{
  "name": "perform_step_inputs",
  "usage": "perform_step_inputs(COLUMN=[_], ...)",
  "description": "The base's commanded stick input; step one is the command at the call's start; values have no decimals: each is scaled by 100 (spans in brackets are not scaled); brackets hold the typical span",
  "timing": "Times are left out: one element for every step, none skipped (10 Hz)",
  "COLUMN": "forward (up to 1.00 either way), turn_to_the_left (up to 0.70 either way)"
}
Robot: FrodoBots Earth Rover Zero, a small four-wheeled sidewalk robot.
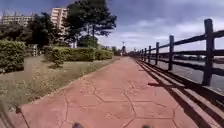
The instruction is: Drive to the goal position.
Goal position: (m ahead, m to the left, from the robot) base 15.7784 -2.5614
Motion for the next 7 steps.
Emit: perform_step_inputs(forward=[70,70,70,70,70,70,70], turn_to_the_left=[0,0,0,0,0,0,0])
